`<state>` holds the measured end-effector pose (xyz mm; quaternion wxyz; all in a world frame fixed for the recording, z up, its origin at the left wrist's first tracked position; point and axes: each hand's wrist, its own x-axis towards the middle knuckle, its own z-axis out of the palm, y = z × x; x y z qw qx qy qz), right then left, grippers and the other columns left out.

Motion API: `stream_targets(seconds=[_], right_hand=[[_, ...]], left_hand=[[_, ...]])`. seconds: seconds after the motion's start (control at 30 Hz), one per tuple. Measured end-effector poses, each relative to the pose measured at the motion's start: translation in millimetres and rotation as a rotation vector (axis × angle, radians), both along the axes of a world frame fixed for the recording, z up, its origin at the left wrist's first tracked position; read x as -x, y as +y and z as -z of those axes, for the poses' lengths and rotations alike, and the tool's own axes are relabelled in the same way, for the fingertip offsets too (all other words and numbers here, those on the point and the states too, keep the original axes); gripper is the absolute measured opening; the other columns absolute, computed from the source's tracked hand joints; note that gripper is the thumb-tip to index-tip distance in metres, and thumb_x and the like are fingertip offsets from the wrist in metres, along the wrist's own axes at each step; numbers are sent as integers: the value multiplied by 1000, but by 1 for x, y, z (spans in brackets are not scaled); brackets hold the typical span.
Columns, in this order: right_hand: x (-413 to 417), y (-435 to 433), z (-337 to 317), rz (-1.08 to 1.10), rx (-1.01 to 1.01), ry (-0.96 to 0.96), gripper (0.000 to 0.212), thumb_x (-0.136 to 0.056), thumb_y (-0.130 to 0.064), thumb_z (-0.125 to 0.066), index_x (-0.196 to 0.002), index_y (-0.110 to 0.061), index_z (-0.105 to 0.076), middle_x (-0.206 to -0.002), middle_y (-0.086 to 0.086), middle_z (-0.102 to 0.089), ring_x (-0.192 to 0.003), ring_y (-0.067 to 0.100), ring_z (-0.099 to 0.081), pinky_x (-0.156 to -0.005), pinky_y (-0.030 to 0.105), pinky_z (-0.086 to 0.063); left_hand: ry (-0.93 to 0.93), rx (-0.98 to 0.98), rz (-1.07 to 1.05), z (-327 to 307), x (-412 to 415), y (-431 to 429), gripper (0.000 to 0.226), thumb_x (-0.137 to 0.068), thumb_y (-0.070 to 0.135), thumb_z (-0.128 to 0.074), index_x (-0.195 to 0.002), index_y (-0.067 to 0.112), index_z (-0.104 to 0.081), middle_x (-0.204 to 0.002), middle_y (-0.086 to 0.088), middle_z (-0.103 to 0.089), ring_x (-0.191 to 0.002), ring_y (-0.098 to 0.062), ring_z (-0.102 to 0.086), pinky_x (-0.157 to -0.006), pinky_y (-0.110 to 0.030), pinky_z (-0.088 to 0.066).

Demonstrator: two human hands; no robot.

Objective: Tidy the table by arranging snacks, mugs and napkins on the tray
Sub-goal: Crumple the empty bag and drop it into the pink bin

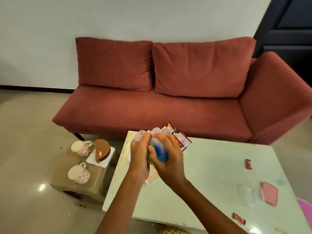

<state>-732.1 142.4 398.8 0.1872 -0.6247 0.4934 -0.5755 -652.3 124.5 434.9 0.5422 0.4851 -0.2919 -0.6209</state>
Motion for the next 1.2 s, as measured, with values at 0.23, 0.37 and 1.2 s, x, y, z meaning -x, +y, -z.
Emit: stream_targets(seconds=[0.23,0.37,1.2], right_hand=[[43,46,-8,90,50,121,25,-85,-34,-52,-106,-19,-50,-97,13,-63,-87,21,-60,-70,21,-52],[85,61,-10,179,57,111,24,-84,-32,-53,-104,-20,-50,-94,12,-62,-83,11,-56,-67,16,-49],[581,167,103,599,-346,170,27,-84,-21,-60,-104,-3,-63,-96,13,-64,-78,22,-62,-65,23,-52]], left_hand=[[-2,27,126,-2,39,41,18,-91,20,-46,-97,14,-62,-84,-6,-65,-79,-16,-68,-64,-25,-57],[92,-3,278,-3,74,54,36,-91,30,-45,-119,10,-56,-107,-13,-62,-102,-22,-63,-77,-31,-56],[-249,-99,650,106,547,95,32,-91,25,-49,-121,15,-52,-123,0,-58,-118,-17,-53,-95,-32,-44]])
